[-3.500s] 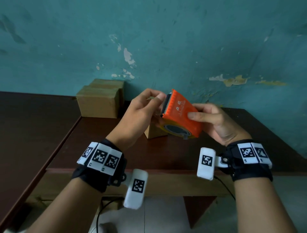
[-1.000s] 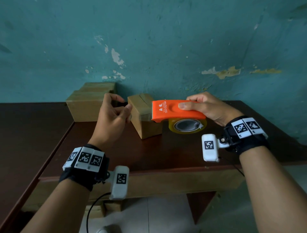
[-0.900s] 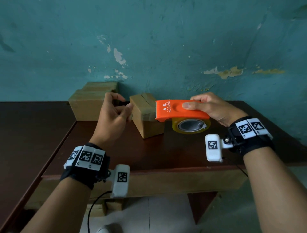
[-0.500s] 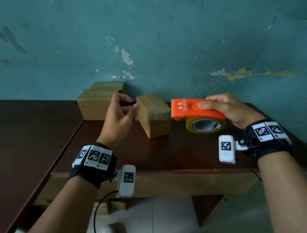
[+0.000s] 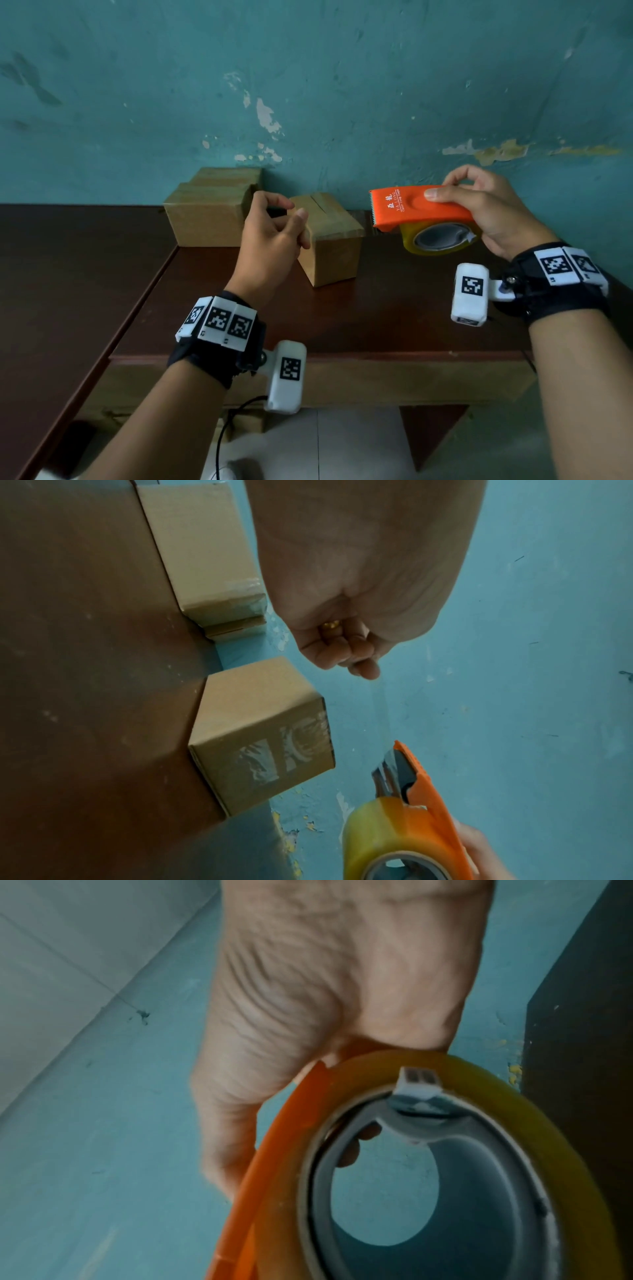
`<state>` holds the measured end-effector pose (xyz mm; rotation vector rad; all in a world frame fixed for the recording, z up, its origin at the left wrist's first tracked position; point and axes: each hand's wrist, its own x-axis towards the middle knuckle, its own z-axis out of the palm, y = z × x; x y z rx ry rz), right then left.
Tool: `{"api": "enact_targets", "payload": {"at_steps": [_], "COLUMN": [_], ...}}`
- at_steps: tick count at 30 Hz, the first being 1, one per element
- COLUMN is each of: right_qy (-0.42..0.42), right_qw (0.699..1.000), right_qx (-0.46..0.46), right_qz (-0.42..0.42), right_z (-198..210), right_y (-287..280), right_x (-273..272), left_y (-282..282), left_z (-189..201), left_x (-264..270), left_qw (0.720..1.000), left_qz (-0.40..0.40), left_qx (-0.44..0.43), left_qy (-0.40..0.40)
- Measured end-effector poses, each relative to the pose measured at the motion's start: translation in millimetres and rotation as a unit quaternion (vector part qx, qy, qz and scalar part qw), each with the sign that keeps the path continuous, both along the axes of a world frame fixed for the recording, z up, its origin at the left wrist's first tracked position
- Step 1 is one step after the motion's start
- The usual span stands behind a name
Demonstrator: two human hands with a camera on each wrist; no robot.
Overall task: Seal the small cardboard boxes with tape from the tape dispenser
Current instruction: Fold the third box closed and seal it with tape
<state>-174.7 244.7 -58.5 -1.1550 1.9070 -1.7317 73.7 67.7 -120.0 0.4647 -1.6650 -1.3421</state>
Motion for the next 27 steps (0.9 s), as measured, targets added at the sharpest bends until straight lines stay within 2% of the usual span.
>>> {"api": "enact_targets", "payload": {"at_steps": [10,27], "right_qy": [-0.022,-0.039], "right_qw": [0.999,0.997], "right_qx": [-0.001,0.048], "right_qz": [-0.038,-0.055], "right_z": [-1,-33], "right_y": [-18,-45], "right_x": [-10,-29], "left_y": [-3,-7], "left_z": [-4,-15], "left_x": [-9,-20], "left_qw": [0.999,0.996], "left_qz": [0.022,0.045], "left_qx": [0.019,0.047], "left_qy": [-0.03,-0.064]}}
